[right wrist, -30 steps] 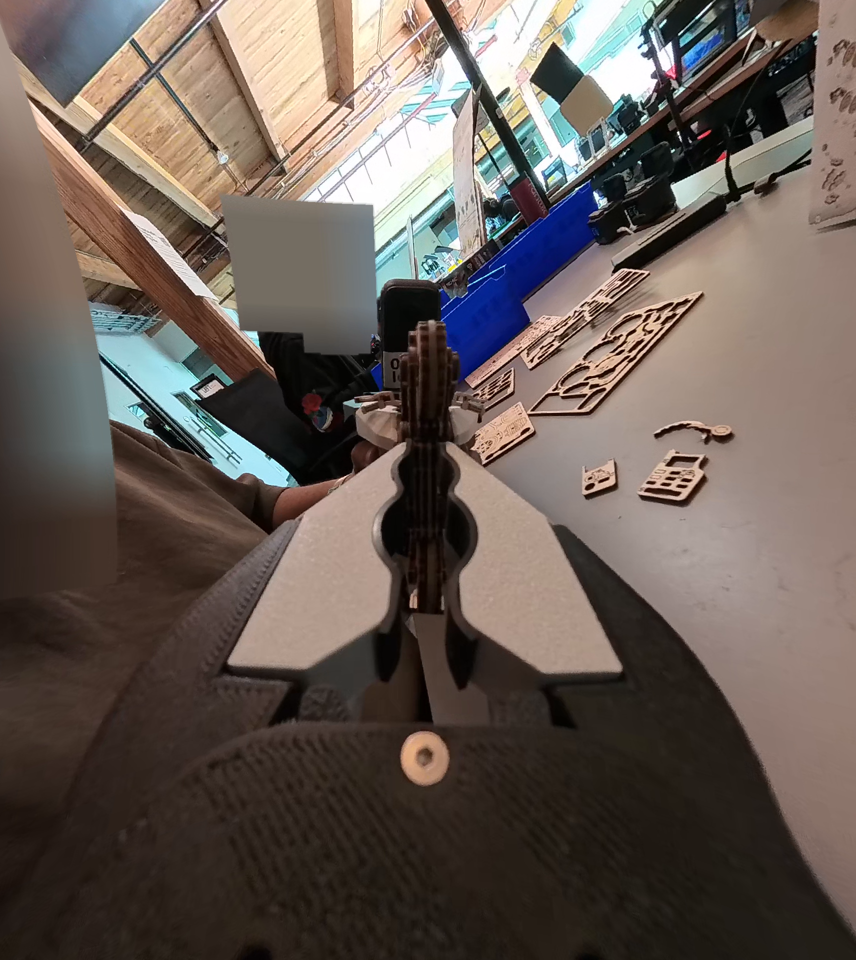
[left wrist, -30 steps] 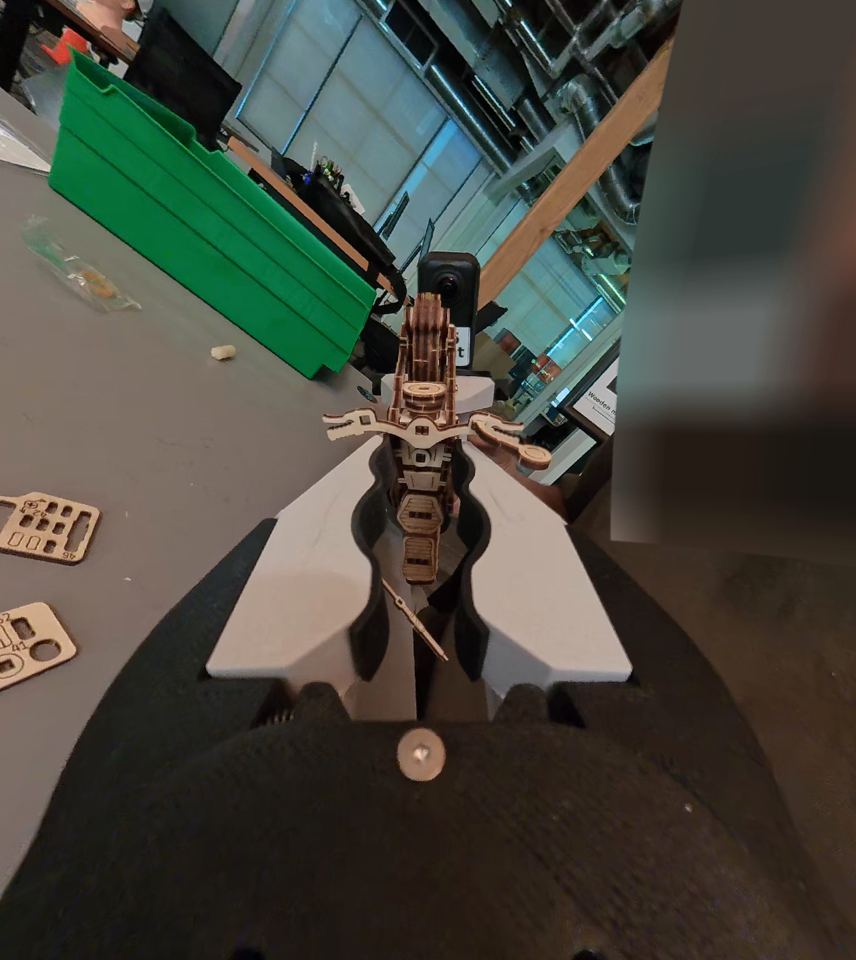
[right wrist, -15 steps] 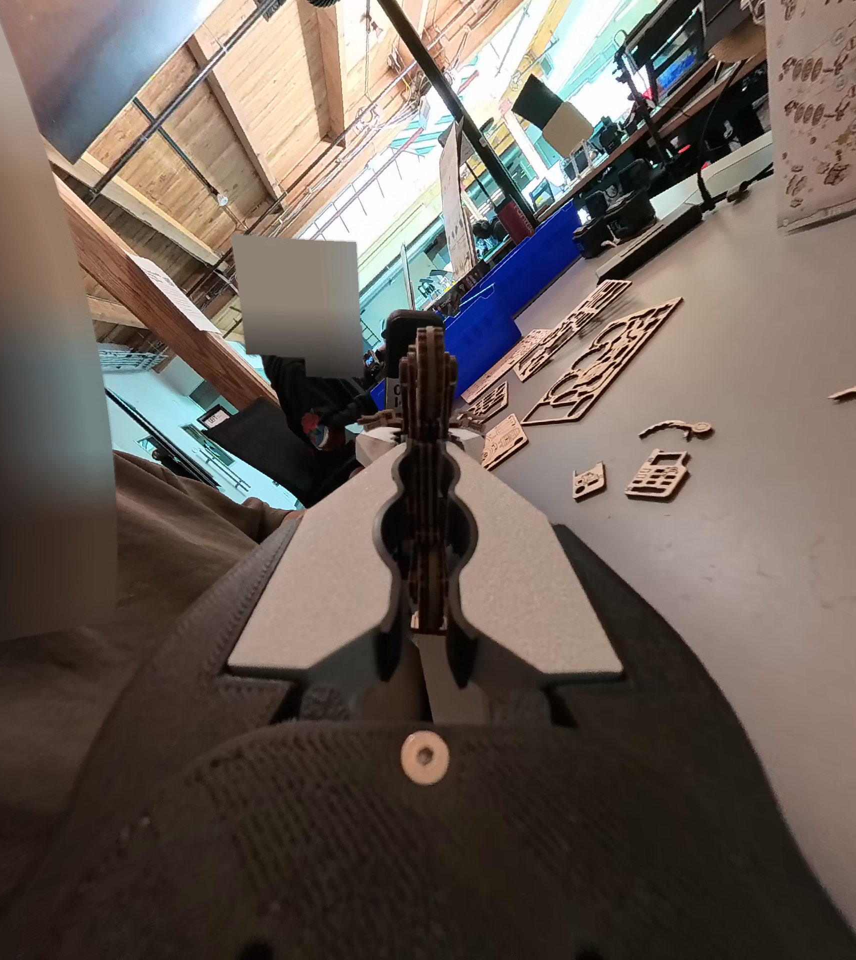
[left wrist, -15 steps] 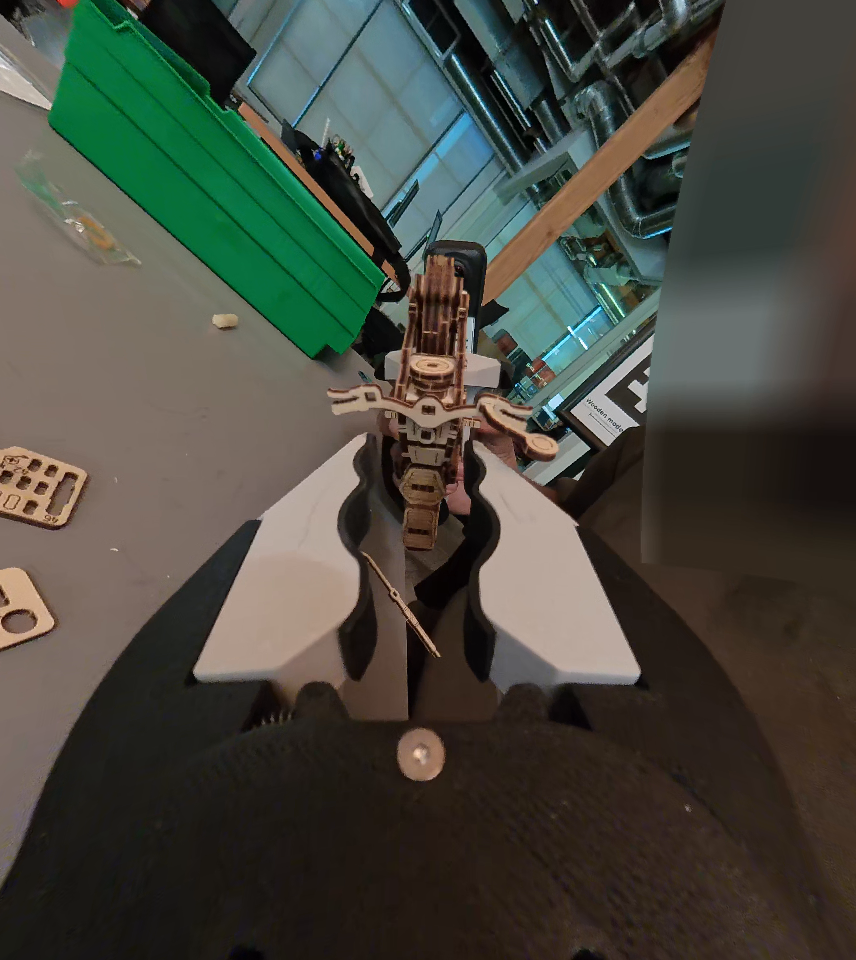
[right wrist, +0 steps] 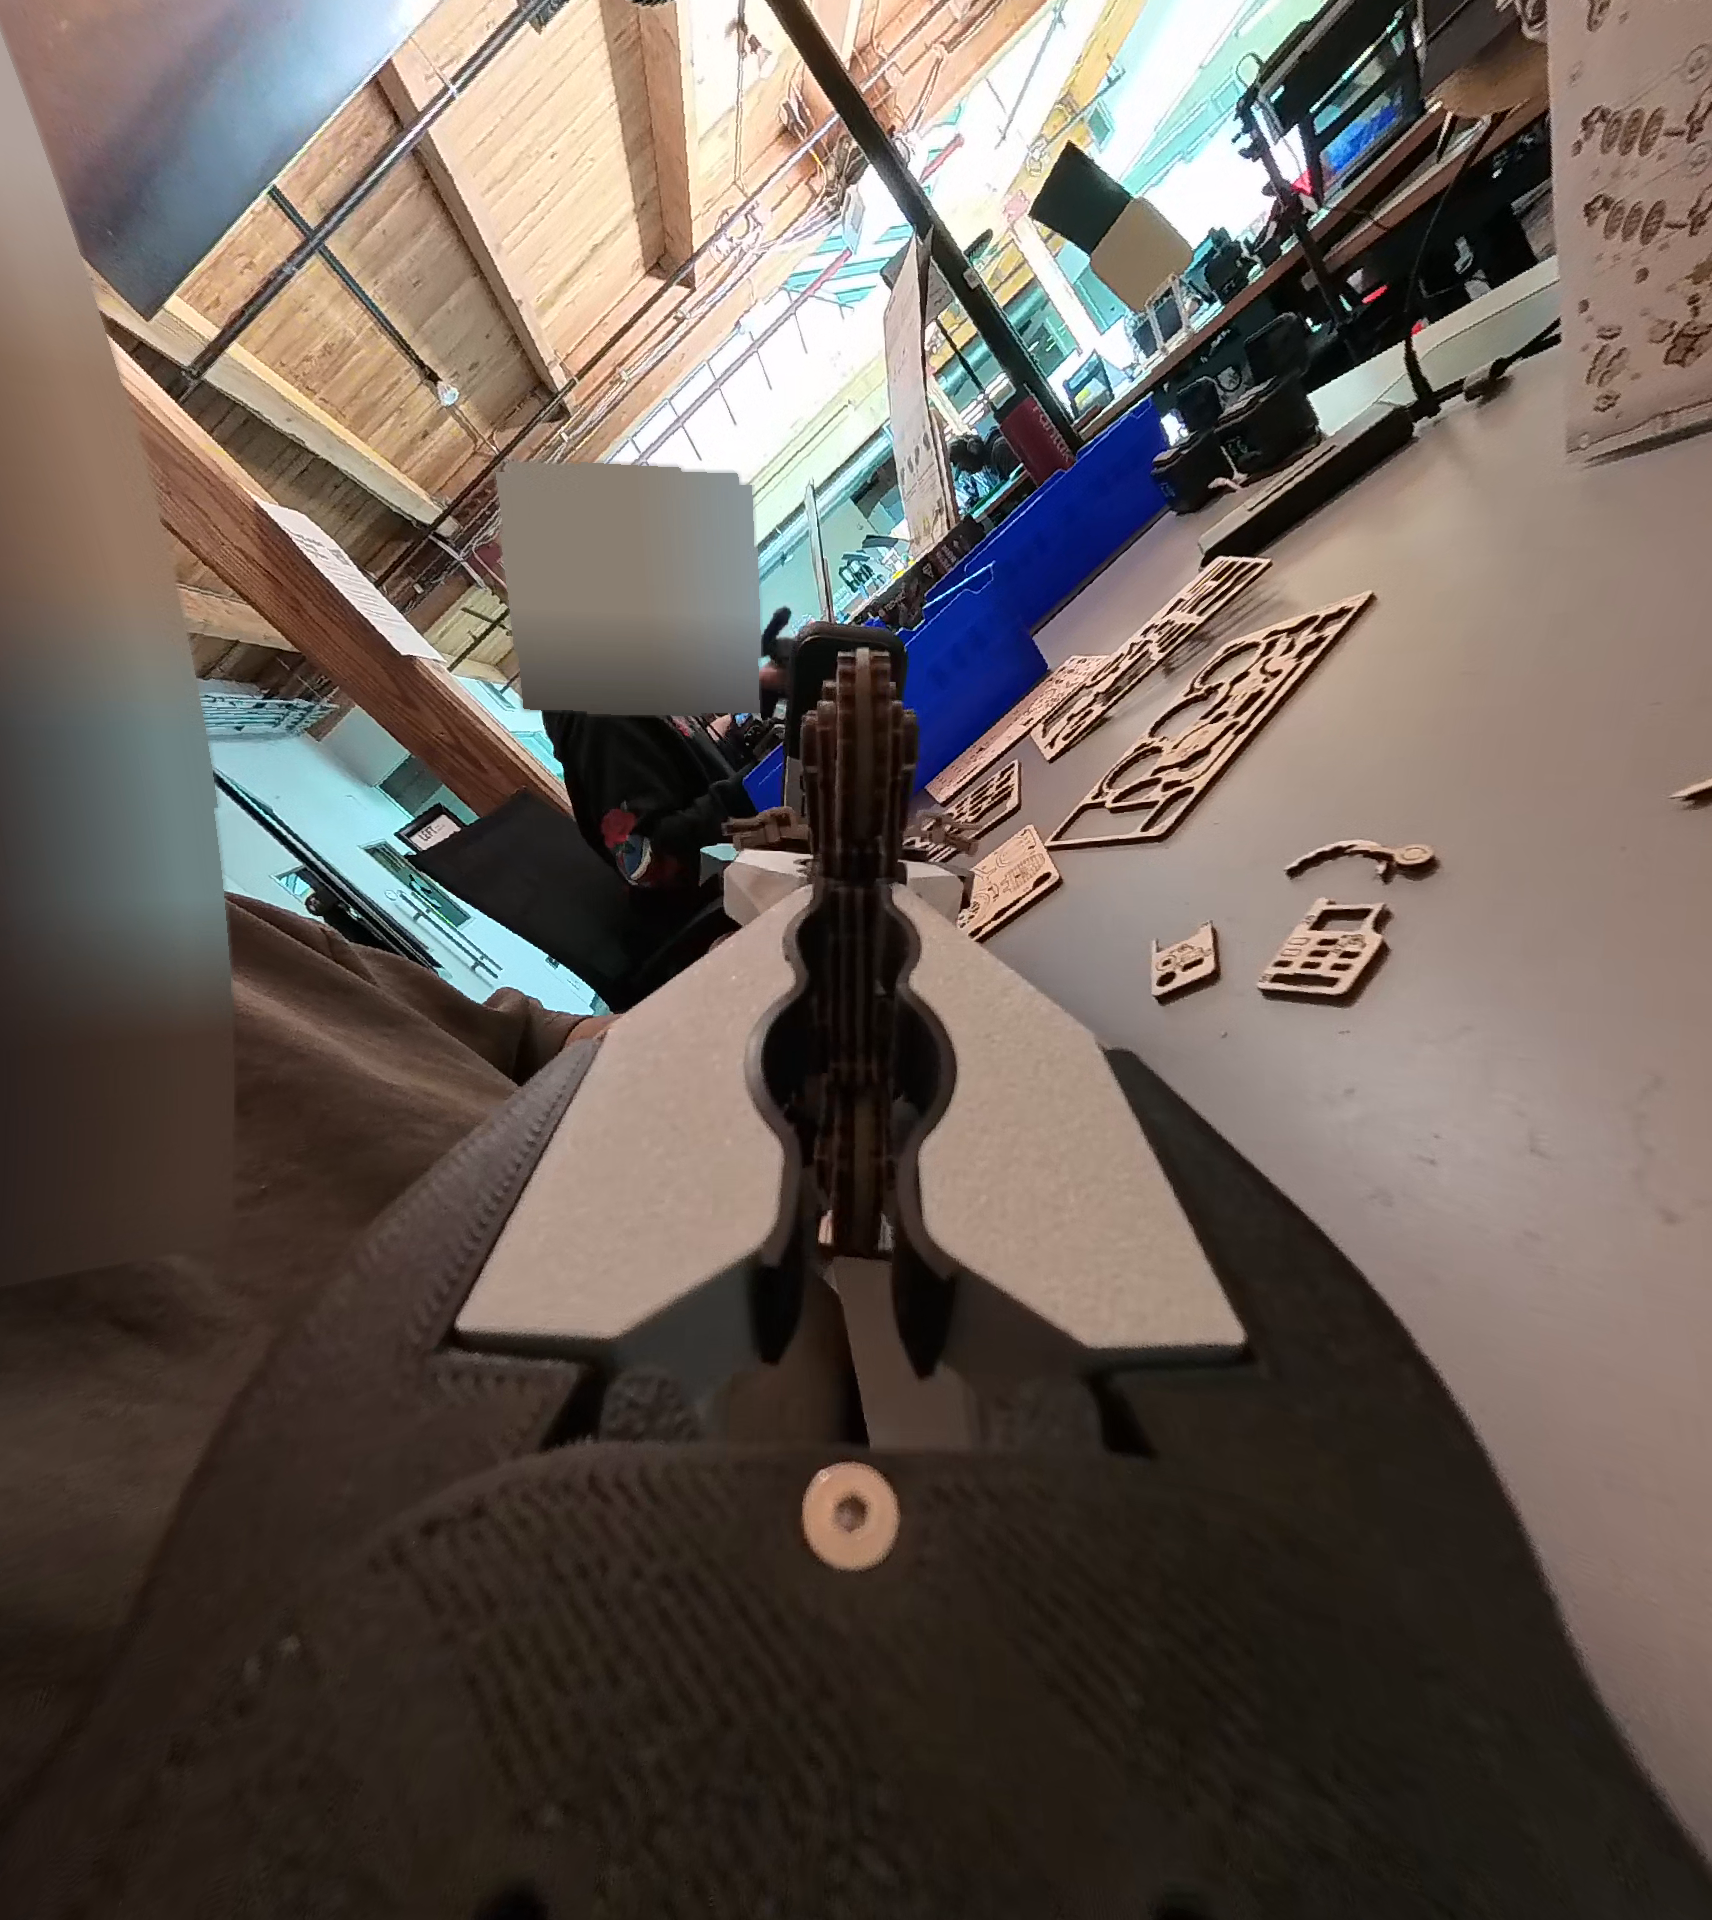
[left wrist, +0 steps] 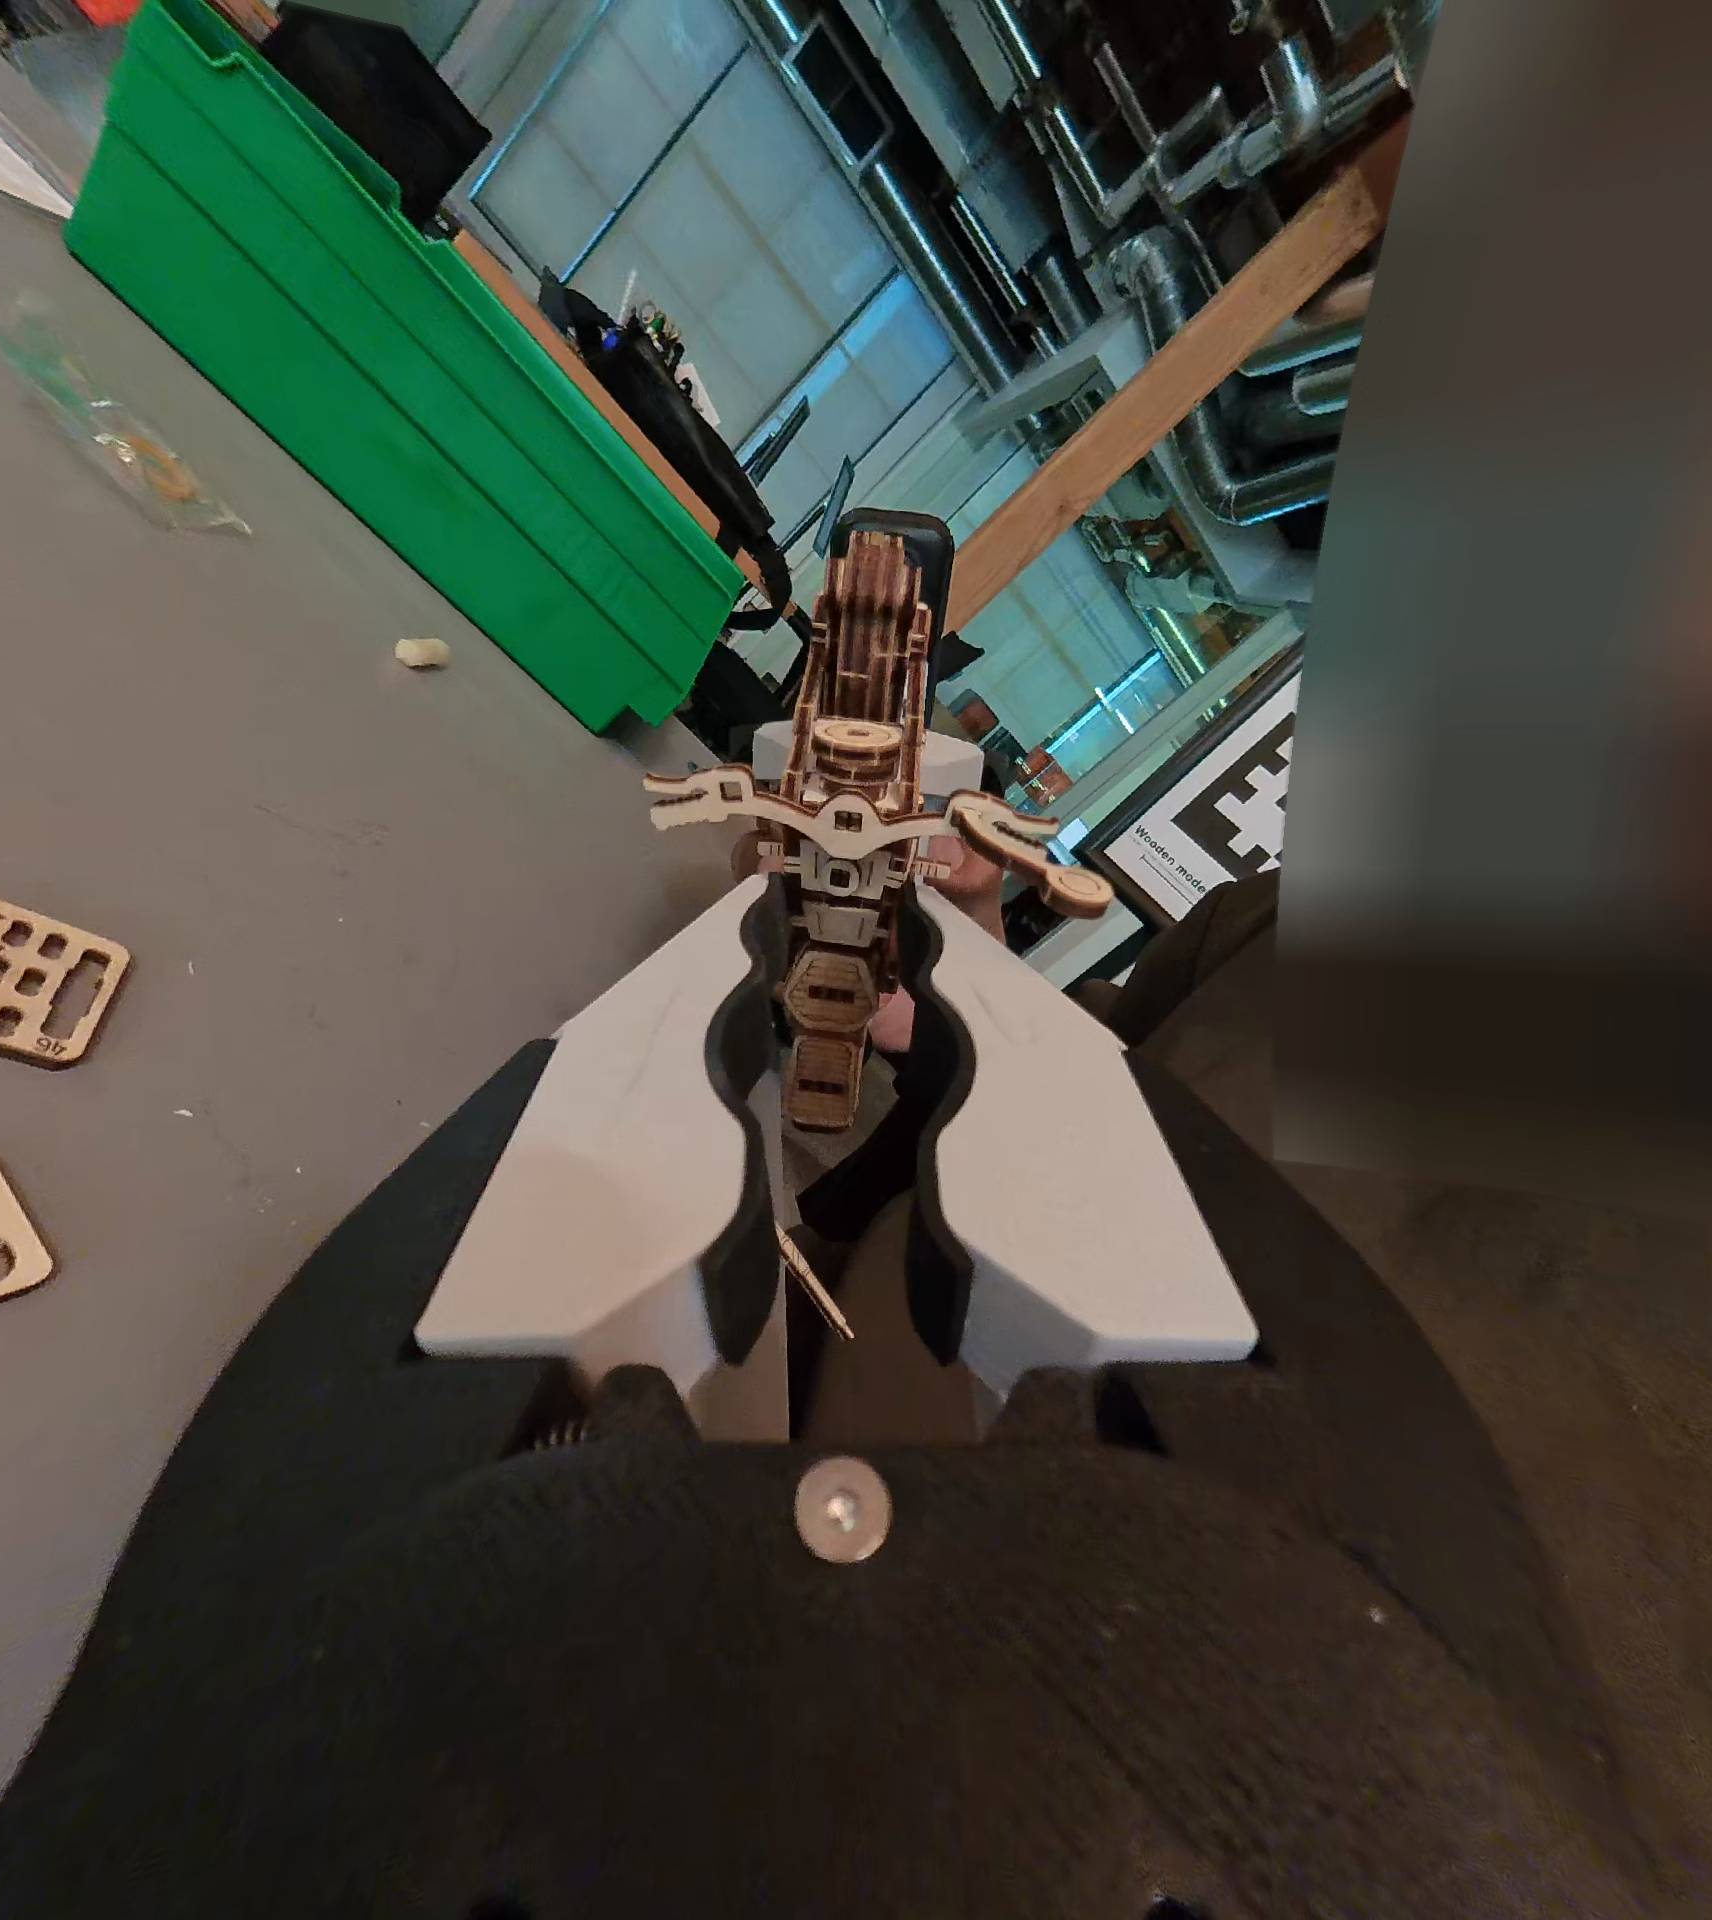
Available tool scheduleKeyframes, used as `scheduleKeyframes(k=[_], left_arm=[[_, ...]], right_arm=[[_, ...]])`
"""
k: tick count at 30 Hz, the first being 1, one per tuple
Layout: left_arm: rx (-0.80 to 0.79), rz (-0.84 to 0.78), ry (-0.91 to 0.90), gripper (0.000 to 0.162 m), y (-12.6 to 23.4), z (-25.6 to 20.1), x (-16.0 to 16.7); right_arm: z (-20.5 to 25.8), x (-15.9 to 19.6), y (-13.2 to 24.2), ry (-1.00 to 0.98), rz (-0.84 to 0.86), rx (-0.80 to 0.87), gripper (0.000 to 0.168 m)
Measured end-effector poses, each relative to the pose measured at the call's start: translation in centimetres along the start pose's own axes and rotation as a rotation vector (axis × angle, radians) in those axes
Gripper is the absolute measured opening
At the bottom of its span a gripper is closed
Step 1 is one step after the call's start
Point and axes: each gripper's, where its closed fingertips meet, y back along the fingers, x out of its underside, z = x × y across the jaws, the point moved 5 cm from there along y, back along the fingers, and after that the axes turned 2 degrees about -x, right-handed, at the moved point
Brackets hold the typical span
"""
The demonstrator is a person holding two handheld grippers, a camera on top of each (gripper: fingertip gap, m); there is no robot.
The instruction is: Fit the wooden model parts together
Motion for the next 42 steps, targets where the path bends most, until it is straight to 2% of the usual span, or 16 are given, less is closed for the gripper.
scheduleKeyframes(k=[16, 23, 42], left_arm=[[-0.008, -0.008, 0.023, 0.017, -0.19, -0.06, 0.07], [-0.016, -0.026, 0.029, 0.023, -0.01, 0.13, -0.11], [-0.029, -0.038, 0.025, 0.019, -0.08, 0.21, -0.20]], right_arm=[[-0.05, -0.17, 0.08, 0.002, -0.008, 0.005, 0.007], [-0.13, -0.01, -0.03, -0.003, 0.000, 0.007, 0.007], [-0.20, -0.03, 0.03, -0.019, -0.010, 0.006, 0.006]])
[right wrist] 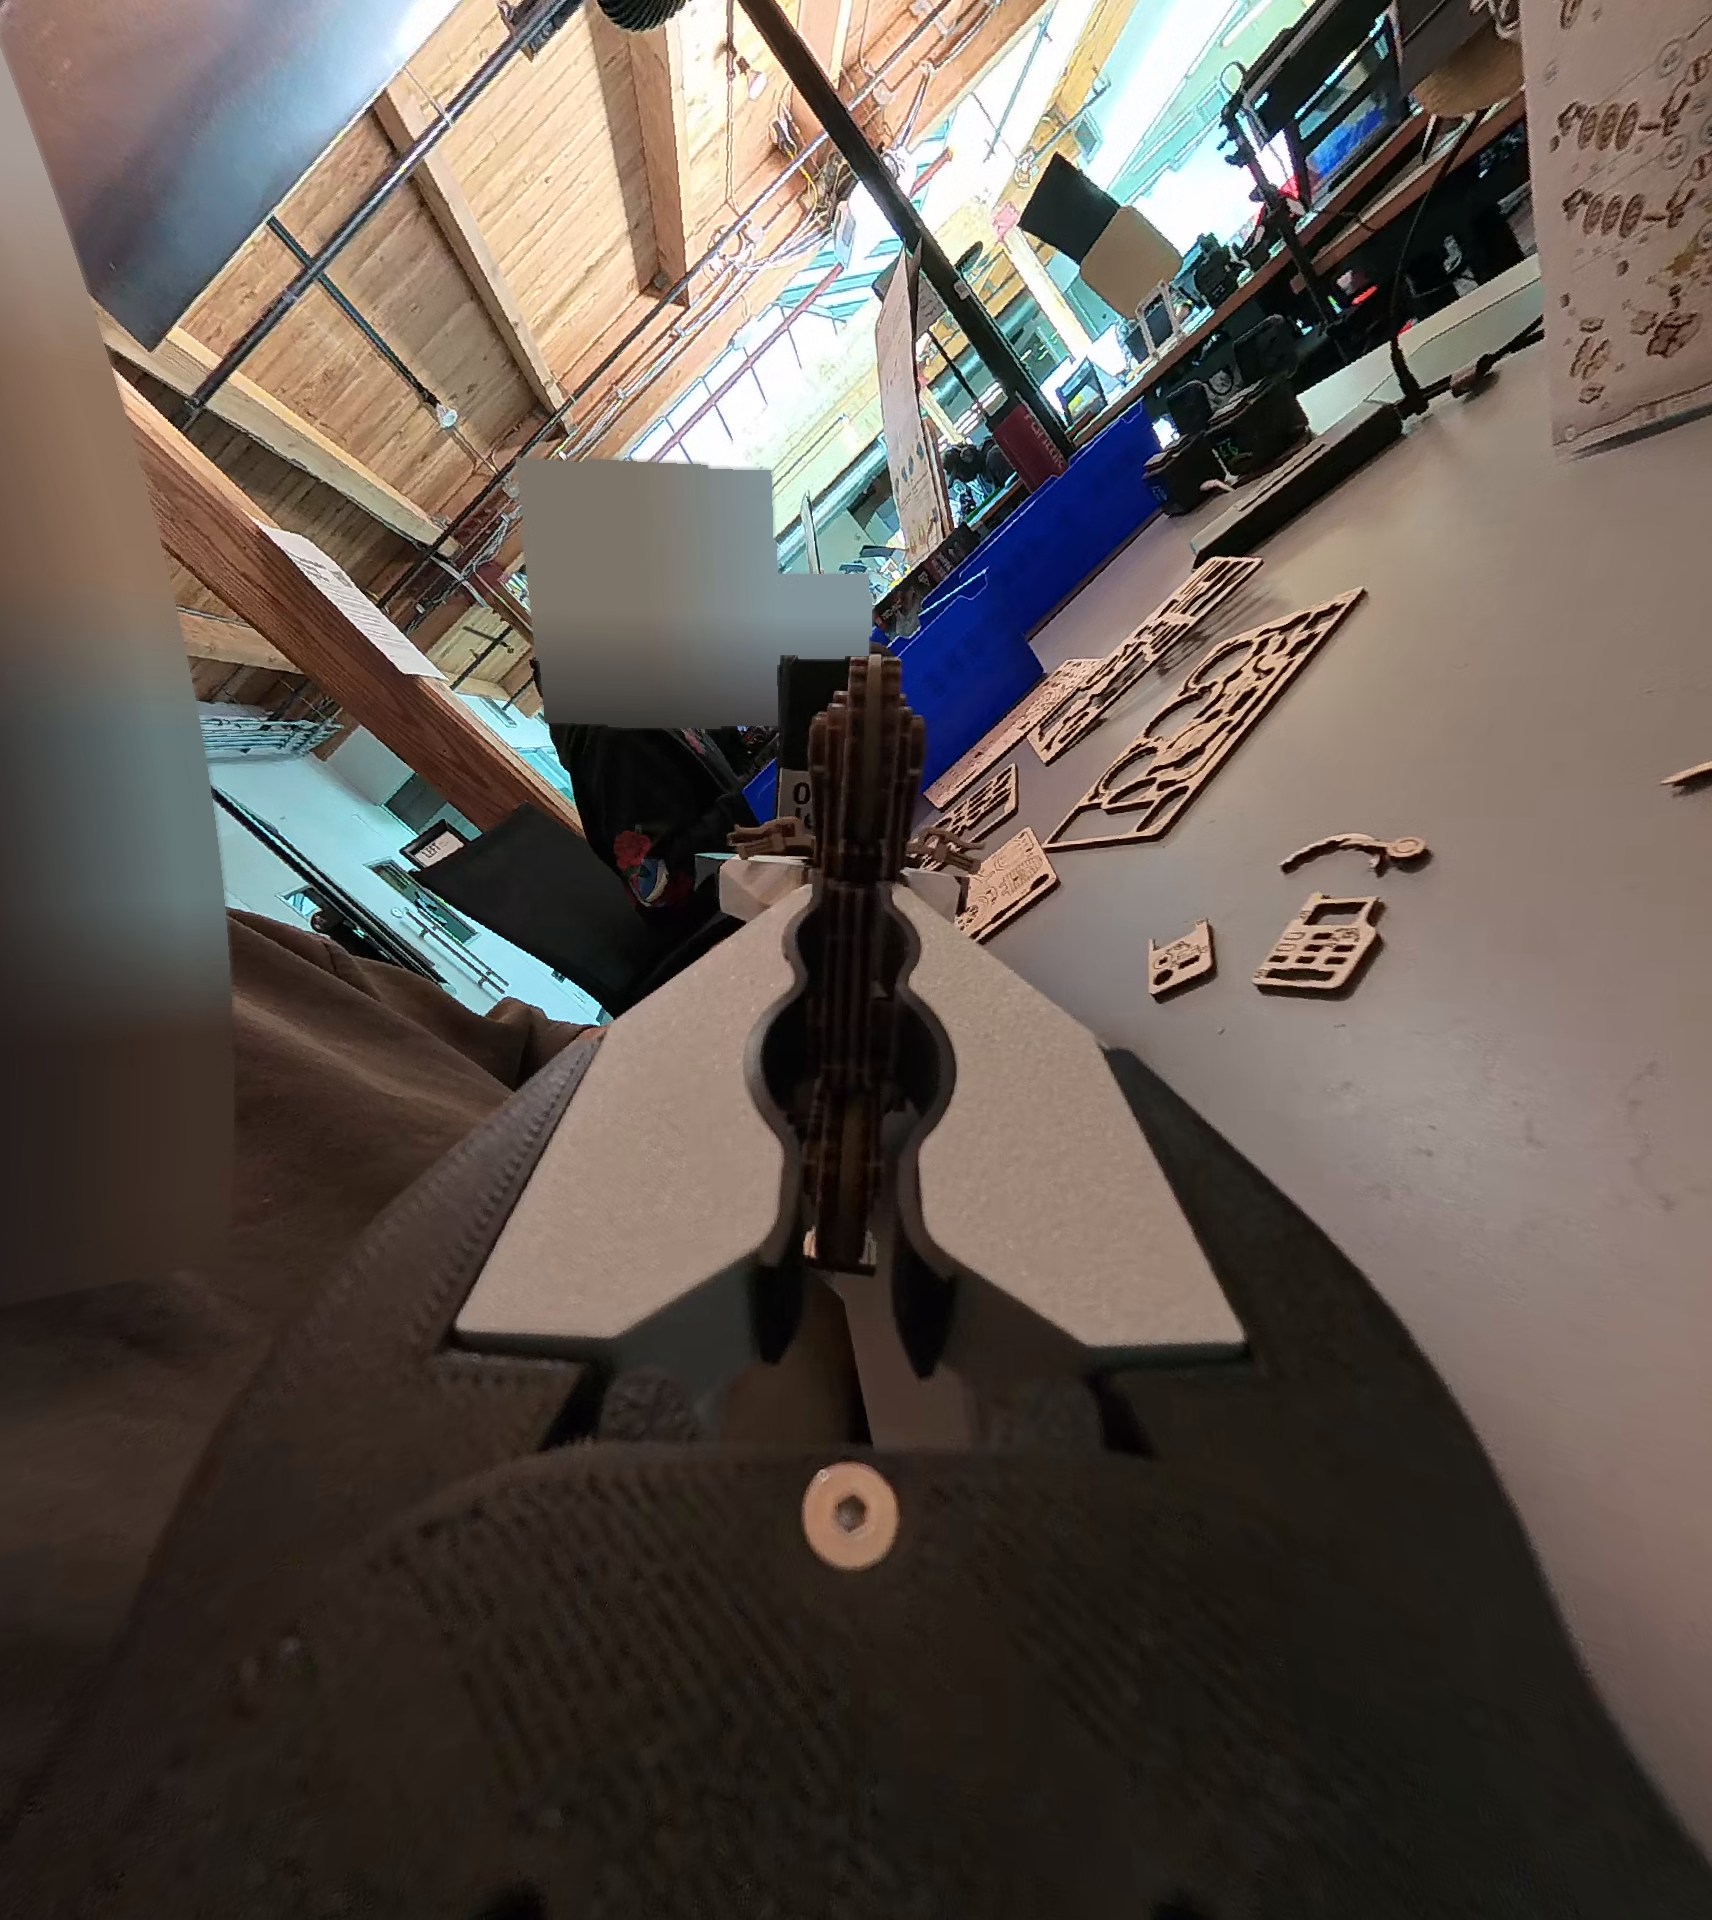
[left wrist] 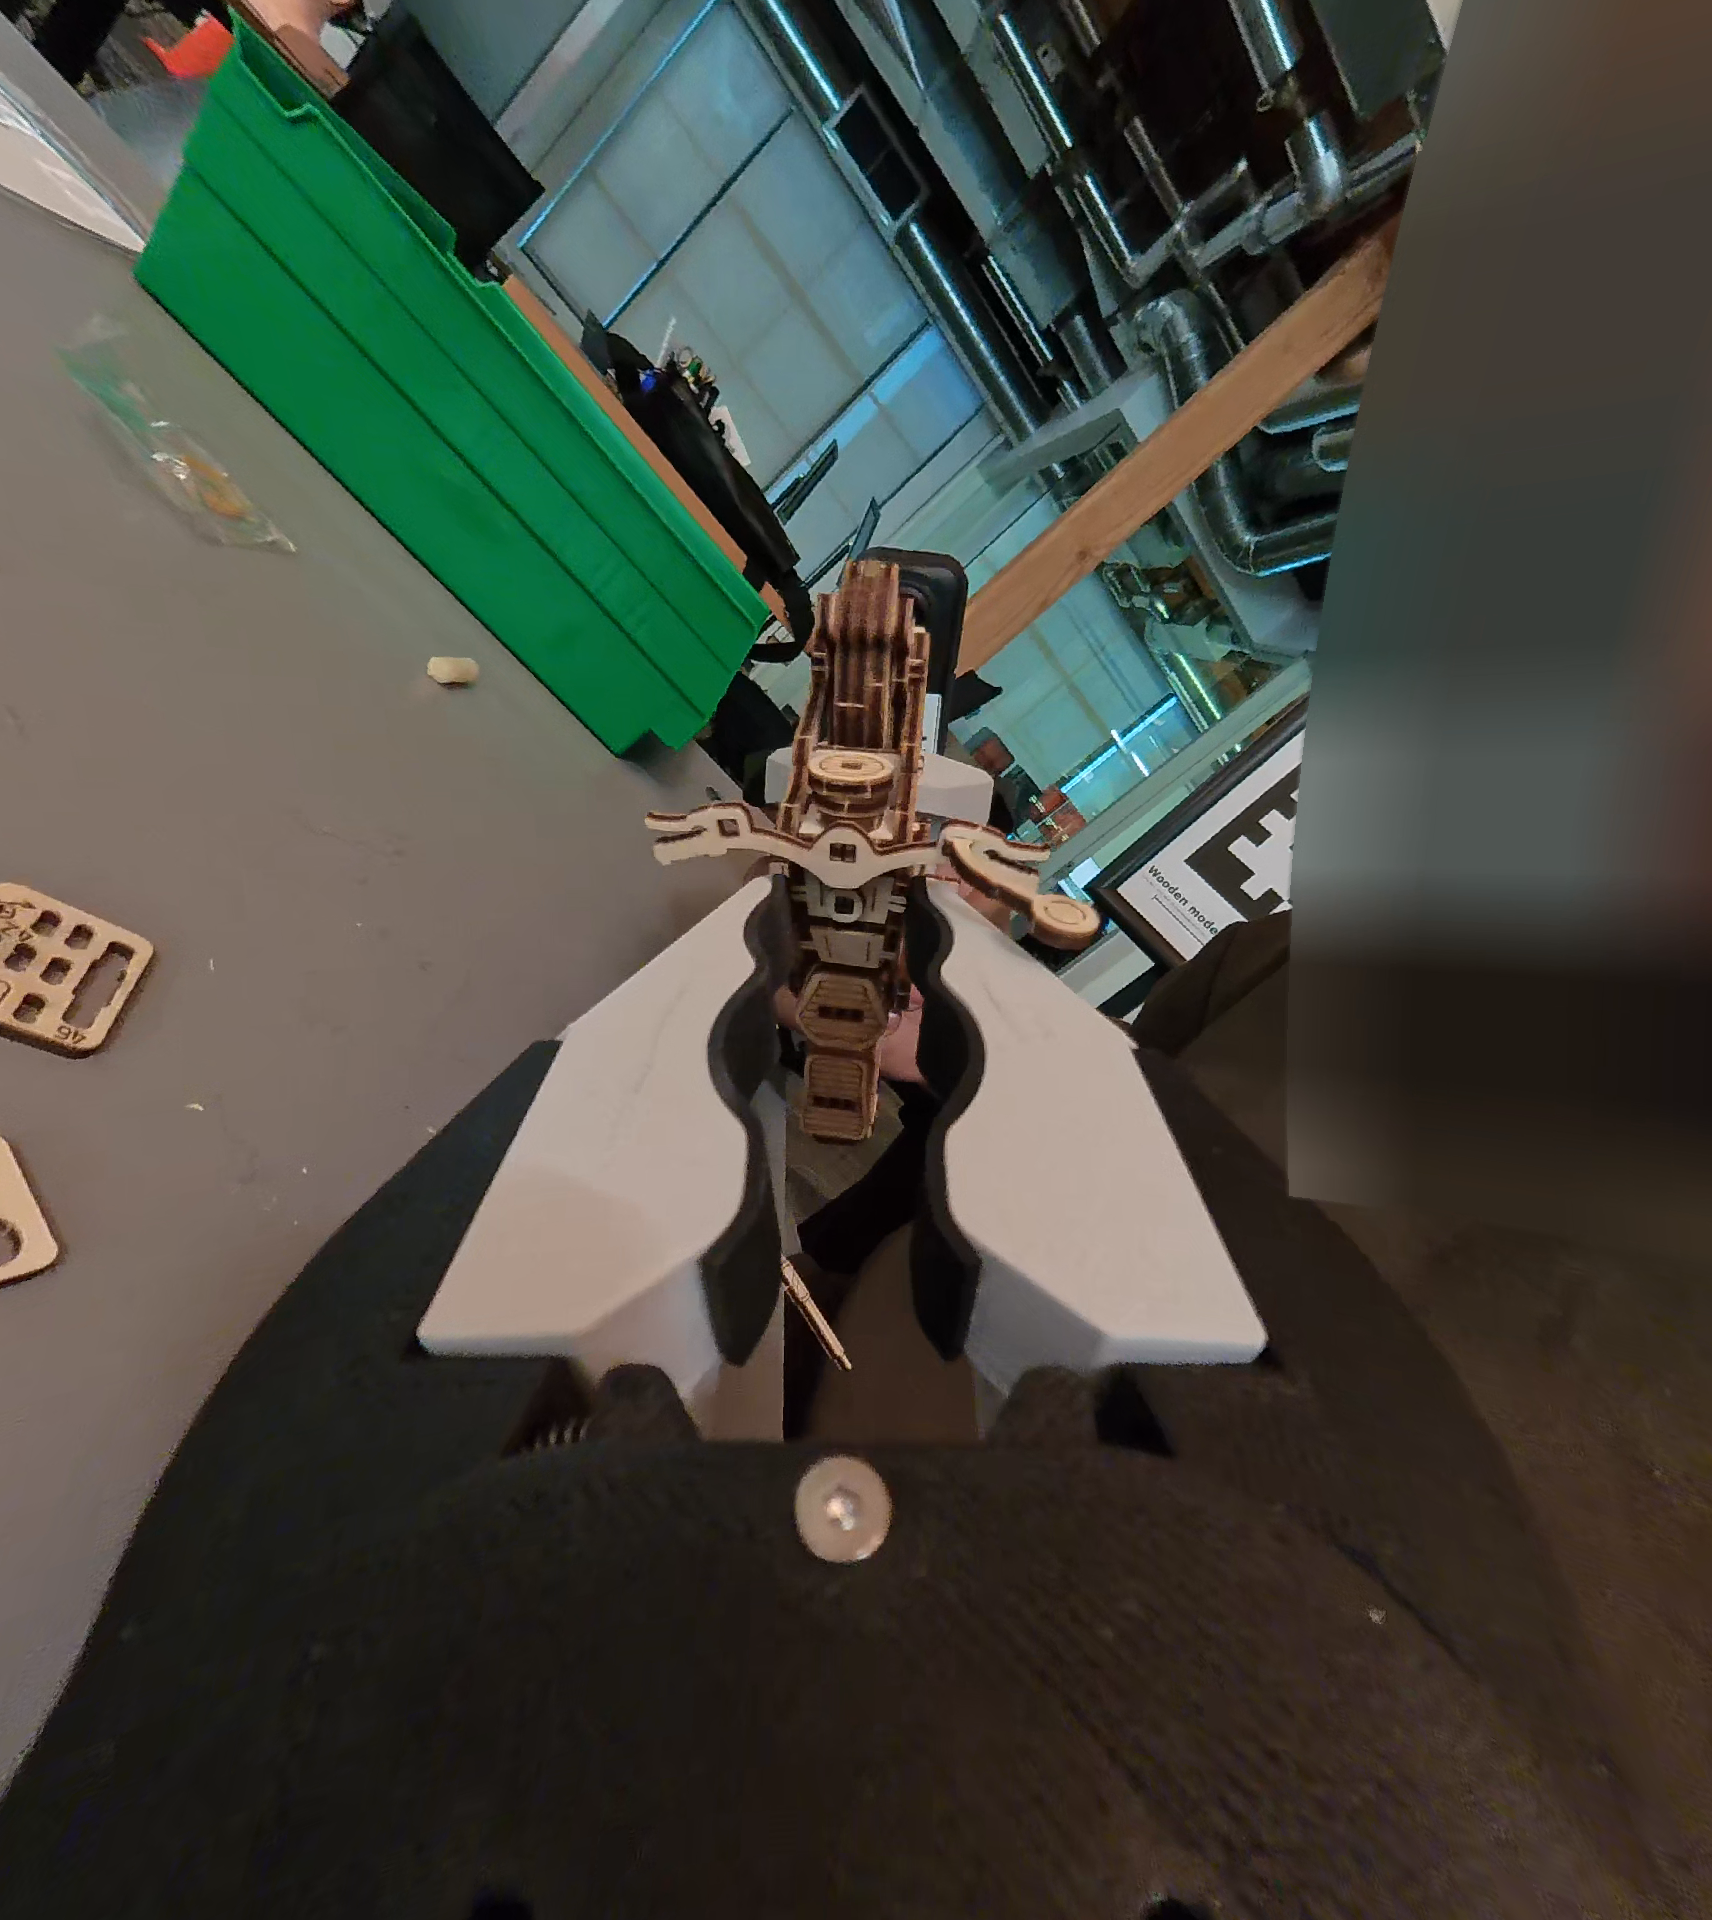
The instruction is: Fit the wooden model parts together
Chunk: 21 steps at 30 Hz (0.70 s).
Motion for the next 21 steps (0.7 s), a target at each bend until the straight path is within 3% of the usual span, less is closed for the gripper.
scheduleKeyframes(k=[3, 5, 21], left_arm=[[-0.002, -0.013, -0.008, 0.019, -0.13, -0.08, 0.06], [-0.019, 0.002, -0.024, 0.037, -0.30, 0.02, 0.32], [0.005, -0.023, 0.035, 0.031, -0.14, 0.44, 0.28]], right_arm=[[-0.07, -0.08, 0.10, -0.010, -0.008, -0.002, 0.007], [-0.14, -0.22, 0.25, -0.020, -0.022, -0.004, 0.007], [-0.41, -0.20, 0.40, -0.052, -0.031, -0.011, 0.007]])
